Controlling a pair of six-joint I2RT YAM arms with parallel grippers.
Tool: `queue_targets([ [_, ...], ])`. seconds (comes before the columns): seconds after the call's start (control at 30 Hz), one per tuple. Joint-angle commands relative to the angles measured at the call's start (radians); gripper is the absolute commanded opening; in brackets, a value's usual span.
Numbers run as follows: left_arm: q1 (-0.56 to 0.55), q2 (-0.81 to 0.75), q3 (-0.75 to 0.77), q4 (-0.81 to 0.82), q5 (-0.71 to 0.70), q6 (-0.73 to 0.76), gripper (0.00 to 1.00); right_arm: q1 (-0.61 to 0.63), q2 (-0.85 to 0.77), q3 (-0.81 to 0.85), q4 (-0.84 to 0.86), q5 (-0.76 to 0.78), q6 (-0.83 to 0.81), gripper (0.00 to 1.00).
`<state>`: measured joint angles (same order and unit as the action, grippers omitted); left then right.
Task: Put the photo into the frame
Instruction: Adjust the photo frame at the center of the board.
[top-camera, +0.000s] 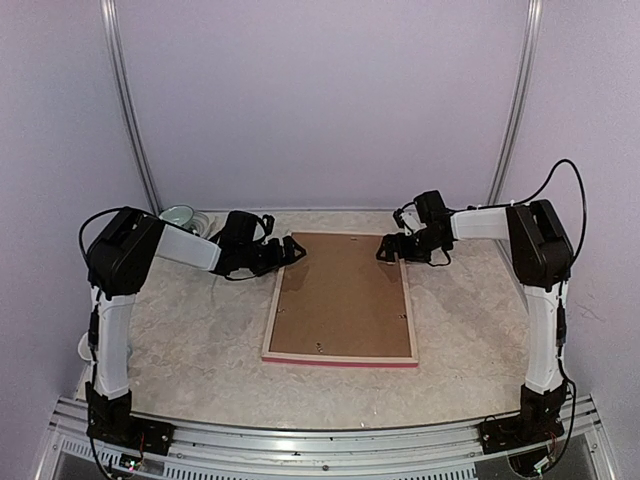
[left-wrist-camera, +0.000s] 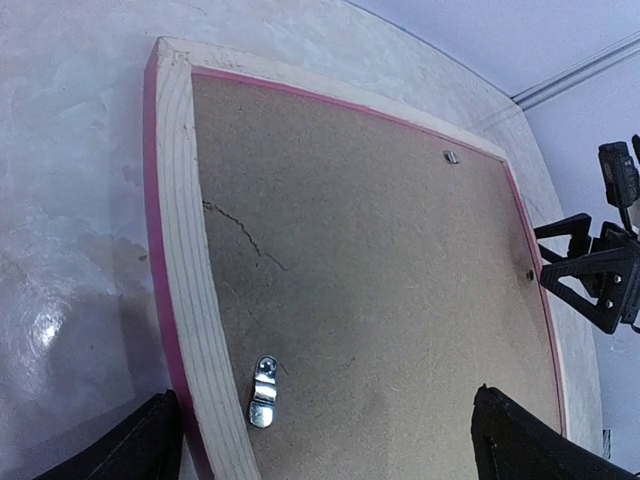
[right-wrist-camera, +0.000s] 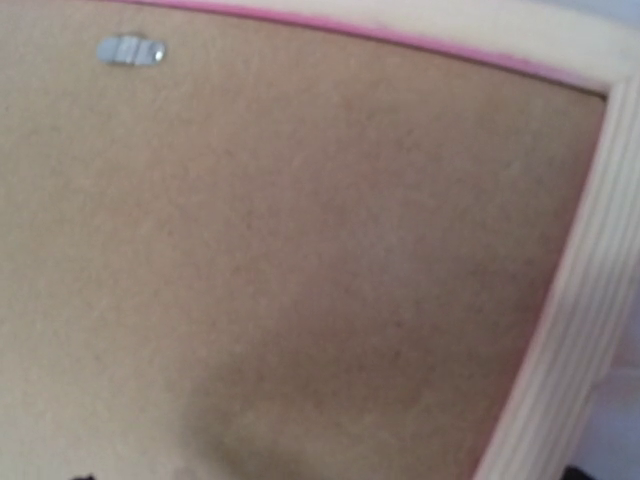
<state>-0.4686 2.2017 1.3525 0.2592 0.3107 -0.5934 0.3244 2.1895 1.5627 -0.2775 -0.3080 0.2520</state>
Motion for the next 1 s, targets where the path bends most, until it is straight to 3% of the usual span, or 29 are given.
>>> queue_targets([
  [0.0, -0.038, -0.05, -0.122, 0.12, 0.072, -0.103, 0.99, 0.043, 0.016, -0.036, 0.037, -0.072, -0.021, 0.97],
  [0.27, -0.109, -0.198, -0.298, 0.134, -0.01, -0.148, 0.99, 0.114, -0.064, -0.191, 0.098, -0.117, -0.014, 0.95],
  [0.47, -0.106, -0.285, -0.3, 0.001, -0.185, -0.102, 0.99, 0.128, -0.162, -0.326, 0.153, -0.076, 0.038, 0.95],
  [0.63, -0.087, -0.294, -0.299, -0.051, -0.24, -0.098, 0.97, 0.128, -0.235, -0.352, 0.128, -0.031, 0.036, 0.94],
  [0.97, -0.091, -0.3, -0.295, -0.088, -0.275, -0.075, 0.73, 0.127, -0.289, -0.346, 0.066, 0.1, 0.011, 0.95],
])
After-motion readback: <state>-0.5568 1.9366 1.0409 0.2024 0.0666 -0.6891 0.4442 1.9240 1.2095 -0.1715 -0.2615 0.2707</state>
